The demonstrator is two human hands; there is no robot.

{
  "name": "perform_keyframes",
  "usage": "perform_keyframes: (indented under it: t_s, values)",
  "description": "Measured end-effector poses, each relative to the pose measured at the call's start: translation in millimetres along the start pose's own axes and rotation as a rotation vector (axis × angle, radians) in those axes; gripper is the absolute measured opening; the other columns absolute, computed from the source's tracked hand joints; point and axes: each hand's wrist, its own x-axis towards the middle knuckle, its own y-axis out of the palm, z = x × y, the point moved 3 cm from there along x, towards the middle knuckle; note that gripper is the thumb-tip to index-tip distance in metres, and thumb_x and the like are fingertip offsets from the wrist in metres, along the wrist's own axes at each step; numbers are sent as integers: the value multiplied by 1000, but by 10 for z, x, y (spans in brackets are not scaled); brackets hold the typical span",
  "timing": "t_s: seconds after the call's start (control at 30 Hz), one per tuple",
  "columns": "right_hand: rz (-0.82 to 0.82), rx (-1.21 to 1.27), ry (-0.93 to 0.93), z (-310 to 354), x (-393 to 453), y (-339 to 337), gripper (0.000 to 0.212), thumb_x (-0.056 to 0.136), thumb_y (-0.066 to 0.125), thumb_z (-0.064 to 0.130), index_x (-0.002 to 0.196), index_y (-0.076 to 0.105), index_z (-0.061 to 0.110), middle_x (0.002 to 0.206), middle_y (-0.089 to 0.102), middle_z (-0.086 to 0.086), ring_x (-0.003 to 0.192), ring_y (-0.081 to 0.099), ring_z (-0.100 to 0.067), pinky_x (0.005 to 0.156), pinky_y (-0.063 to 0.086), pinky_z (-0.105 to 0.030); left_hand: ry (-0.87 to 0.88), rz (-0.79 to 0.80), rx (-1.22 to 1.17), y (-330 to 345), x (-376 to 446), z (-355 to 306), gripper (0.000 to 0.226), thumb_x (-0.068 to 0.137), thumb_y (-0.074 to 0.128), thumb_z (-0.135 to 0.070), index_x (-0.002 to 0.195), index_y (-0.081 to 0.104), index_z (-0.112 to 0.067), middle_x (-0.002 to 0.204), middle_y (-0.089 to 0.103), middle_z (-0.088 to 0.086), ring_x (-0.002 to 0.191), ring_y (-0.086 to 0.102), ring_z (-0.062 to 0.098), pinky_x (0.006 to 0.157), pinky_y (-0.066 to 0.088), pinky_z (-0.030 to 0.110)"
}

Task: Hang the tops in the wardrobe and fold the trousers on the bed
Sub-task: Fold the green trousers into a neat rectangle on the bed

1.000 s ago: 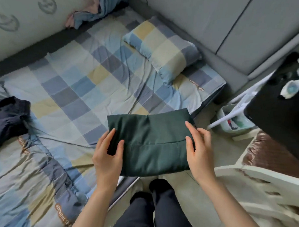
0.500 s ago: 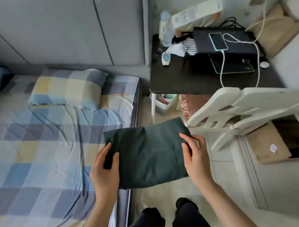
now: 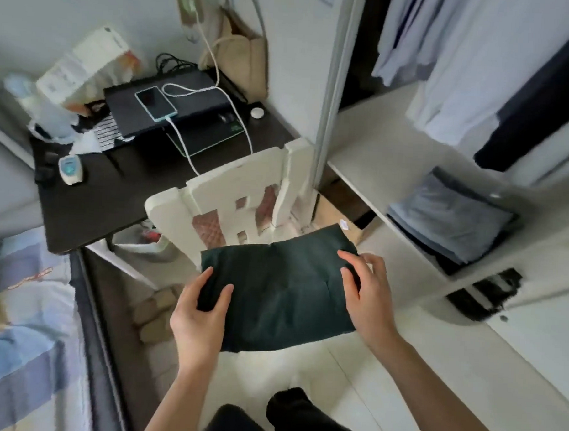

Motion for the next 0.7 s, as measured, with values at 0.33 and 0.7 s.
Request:
perform_keyframes:
  t_s: [0.33, 0.7]
  values:
    - [-160, 1, 388, -1282, 383, -816, 29, 98, 50, 23, 125, 60, 24, 121, 46, -2, 97, 46, -8, 74, 33, -3, -19, 440, 78, 1794, 253, -764, 46, 80, 78, -36, 123, 62, -42, 125, 59, -11, 107, 58, 15, 94, 54, 39]
    - [-265, -63, 660, -2089, 1624, -1142, 28, 101, 45, 26, 125, 56, 29, 128, 47, -2, 89, 47, -9, 82, 41, -25, -13, 734, 98, 3626, 1016, -1315, 38, 87, 72, -24, 124, 65, -31, 126, 61, -4, 110, 54, 17, 94, 45, 28]
